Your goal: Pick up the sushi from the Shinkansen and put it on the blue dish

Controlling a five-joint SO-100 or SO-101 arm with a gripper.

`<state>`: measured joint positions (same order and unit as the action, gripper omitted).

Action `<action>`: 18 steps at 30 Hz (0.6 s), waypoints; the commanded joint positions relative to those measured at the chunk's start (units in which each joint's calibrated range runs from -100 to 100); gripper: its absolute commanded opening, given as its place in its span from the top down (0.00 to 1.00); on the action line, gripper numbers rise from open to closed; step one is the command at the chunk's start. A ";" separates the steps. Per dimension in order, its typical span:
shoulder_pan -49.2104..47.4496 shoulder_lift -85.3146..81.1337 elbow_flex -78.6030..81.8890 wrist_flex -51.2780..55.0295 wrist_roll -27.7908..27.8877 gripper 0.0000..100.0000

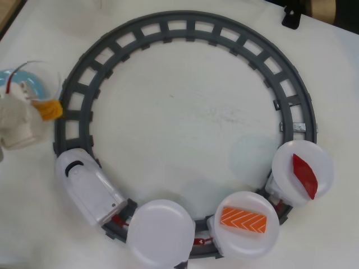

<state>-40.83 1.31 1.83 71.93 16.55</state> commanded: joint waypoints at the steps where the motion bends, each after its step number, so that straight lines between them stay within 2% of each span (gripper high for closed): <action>1: -5.04 3.96 -0.84 -2.08 -0.50 0.97; 18: -15.69 29.01 -26.72 -1.06 -1.65 0.97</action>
<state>-56.19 29.40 -19.03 71.01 15.73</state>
